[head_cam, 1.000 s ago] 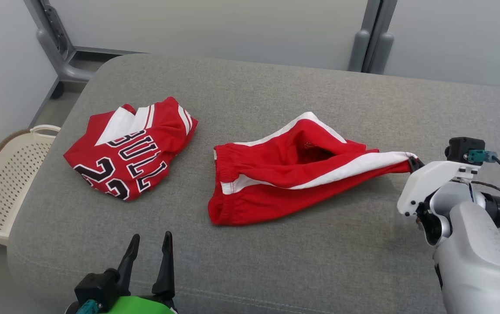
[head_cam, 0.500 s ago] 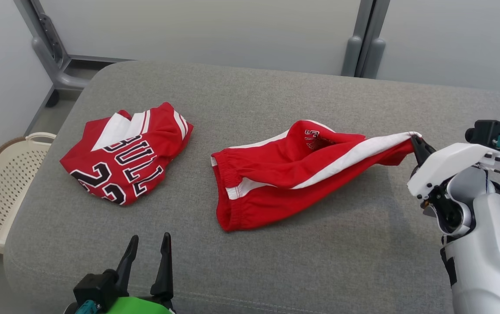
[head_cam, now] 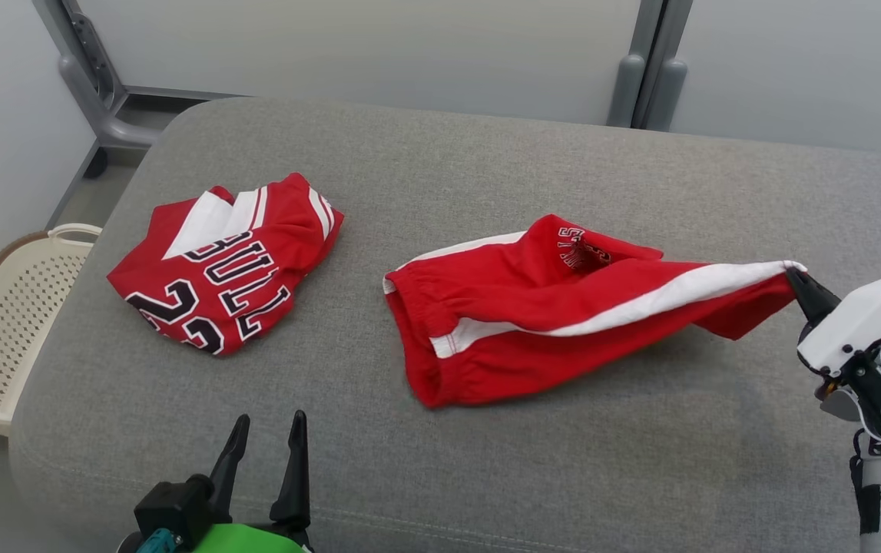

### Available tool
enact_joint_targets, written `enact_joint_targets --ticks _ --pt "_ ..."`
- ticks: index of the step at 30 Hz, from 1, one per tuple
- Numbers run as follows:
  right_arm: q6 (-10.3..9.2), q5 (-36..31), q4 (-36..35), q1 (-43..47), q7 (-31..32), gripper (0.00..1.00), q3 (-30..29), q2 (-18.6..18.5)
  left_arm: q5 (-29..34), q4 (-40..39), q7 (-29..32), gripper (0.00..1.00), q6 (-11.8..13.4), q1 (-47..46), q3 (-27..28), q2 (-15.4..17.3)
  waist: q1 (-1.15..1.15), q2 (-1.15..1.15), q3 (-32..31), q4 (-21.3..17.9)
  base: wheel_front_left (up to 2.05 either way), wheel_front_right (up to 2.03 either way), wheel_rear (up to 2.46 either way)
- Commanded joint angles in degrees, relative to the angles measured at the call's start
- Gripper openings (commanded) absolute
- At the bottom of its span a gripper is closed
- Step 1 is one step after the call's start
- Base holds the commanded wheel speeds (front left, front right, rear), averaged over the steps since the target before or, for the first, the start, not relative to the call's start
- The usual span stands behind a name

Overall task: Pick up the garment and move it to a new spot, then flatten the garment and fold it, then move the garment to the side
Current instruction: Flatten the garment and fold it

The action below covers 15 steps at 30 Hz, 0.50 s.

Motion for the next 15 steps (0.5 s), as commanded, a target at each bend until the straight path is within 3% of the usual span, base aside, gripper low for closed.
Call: enact_joint_targets --ticks 1,7,15 --pt "0.01 -1.3 1.0 -1.3 0.4 0.0 -1.4 -0.1 -0.1 -0.2 -0.1 1.0 -0.1 0.0 -0.1 0.2 0.0 0.0 0.3 0.2 0.0 0.0 0.0" --pt "0.01 -8.0 9.5 -7.3 0.0 0.0 -4.6 -0.2 0.0 -0.2 -0.1 1.0 -0.4 -1.3 -0.9 0.2 0.0 0.0 2.0 1.1 0.0 0.0 0.0" --pt "0.0 -21.9 21.6 -12.4 -6.8 0.0 -9.5 -1.4 0.3 0.5 -0.3 1.0 -0.4 -2.9 -1.9 -0.5 0.0 0.0 4.8 3.3 0.0 0.0 0.0"
